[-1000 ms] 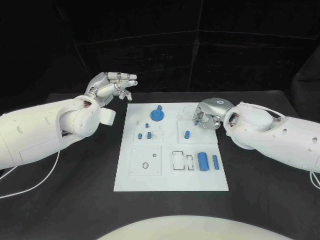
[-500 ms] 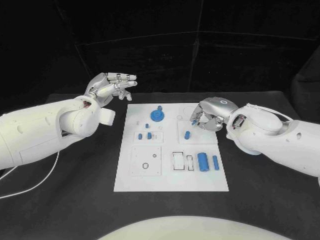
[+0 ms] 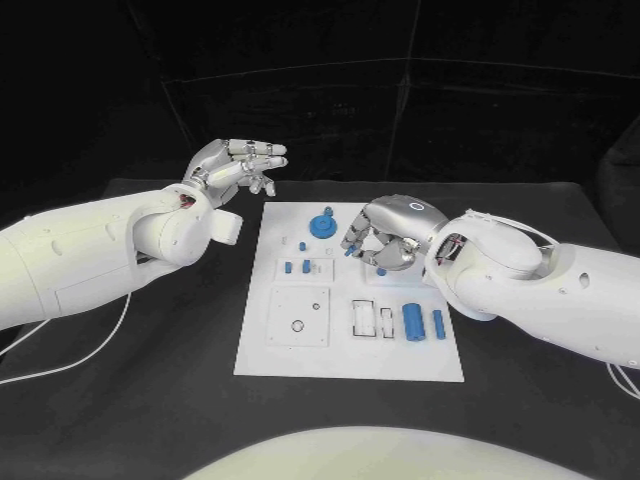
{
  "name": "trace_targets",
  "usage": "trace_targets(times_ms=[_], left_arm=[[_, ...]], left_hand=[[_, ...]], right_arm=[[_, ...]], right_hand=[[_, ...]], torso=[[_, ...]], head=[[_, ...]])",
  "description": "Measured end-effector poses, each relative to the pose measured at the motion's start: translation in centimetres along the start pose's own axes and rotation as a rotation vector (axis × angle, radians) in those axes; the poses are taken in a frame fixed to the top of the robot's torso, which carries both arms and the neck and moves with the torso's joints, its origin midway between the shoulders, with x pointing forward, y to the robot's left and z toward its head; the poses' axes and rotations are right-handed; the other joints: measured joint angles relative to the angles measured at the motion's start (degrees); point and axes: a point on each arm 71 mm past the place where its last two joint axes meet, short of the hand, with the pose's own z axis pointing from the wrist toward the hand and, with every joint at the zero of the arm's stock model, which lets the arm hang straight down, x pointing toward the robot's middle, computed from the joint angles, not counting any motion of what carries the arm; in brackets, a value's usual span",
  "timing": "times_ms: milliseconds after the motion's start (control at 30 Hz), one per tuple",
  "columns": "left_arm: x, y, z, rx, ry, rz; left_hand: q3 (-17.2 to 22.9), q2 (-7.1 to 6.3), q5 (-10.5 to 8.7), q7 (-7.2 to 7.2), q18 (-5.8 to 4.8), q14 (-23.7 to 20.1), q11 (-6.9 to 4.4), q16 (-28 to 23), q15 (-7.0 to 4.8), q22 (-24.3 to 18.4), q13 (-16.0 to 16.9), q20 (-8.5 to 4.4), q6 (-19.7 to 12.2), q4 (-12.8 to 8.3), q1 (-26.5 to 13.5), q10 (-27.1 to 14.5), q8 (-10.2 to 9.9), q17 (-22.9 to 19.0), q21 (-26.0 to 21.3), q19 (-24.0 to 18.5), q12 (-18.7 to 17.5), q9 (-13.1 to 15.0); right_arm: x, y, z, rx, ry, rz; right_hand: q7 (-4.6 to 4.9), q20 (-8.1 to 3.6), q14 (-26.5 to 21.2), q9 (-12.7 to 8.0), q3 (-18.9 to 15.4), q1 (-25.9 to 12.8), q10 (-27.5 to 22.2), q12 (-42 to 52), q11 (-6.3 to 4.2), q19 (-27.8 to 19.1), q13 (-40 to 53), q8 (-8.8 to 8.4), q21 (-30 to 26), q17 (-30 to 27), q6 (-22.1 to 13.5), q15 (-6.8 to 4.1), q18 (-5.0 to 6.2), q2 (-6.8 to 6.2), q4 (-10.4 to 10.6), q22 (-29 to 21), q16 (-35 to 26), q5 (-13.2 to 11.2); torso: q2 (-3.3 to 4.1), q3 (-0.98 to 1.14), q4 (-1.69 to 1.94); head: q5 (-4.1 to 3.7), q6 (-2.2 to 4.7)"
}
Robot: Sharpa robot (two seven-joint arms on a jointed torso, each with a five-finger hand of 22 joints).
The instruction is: Assemble the parts on the task board
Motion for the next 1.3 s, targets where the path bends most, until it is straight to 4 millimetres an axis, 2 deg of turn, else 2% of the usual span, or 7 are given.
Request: trace_targets(times_ms=[233,400,767,1300], left_arm=[[0.4,0.0,0.2,0.0,0.008,-0.003],[0.6,0.0,0.3,0.0,0.012,-0.005],[0.9,0.1,0.4,-0.001,0.017,-0.007],[0.9,0.1,0.4,-0.003,0.018,-0.008]], left_hand=[[0.0,0.0,0.0,0.0,-0.01,0.0,0.0,0.0,0.0,-0.05,0.0,0.0,0.0,0.0,0.0,0.0,0.0,0.0,0.0,0.0,0.0,0.0],[0.0,0.0,0.0,0.0,0.0,0.0,0.0,0.0,0.0,-0.05,0.0,0.0,0.0,0.0,0.0,0.0,0.0,0.0,0.0,0.0,0.0,0.0],[0.0,0.0,0.0,0.0,0.0,0.0,0.0,0.0,0.0,-0.04,0.0,0.0,0.0,0.0,0.0,0.0,0.0,0.01,0.0,0.0,0.0,0.01],[0.0,0.0,0.0,0.0,-0.01,0.0,0.0,-0.27,0.0,-0.03,0.0,0.0,0.0,0.0,0.0,0.0,0.0,-0.2,0.0,0.0,0.0,0.01]], right_arm=[[1.6,1.7,1.4,-0.032,0.072,0.0],[3.4,2.3,1.8,-0.038,0.136,0.006],[5.9,3.4,2.6,-0.055,0.201,0.007],[6.6,4.1,2.8,-0.081,0.207,-0.009]], right_hand=[[0.1,0.0,0.0,0.0,0.2,0.0,0.0,-0.22,0.0,0.0,-0.1,-0.01,0.0,-0.05,-0.13,0.0,0.0,0.0,-0.2,-0.04,0.0,0.34],[0.18,0.0,0.0,0.0,0.2,-0.3,0.0,-0.21,0.0,0.0,-0.09,-0.01,0.0,-0.11,-0.23,0.0,0.0,-0.3,-0.2,-0.15,0.0,0.35],[0.11,0.0,0.0,-0.02,0.2,-0.3,0.0,-0.21,0.0,0.0,-0.16,-0.02,0.0,-0.23,-0.32,0.0,0.0,-0.3,-0.2,-0.22,0.0,0.35],[0.1,0.0,0.0,-0.15,0.21,-0.3,0.0,-0.45,0.0,0.0,-0.21,-0.19,0.0,-0.3,-0.34,0.0,0.0,-0.3,-0.22,-0.34,0.0,0.35]], torso=[[0.07,-0.01,0.0],[0.07,0.07,-0.09],[0.07,0.2,-0.15],[0.03,0.14,-0.16]], head=[[1.08,-0.57],[1.77,-0.94],[3.35,-1.66],[4.04,-2.26]])
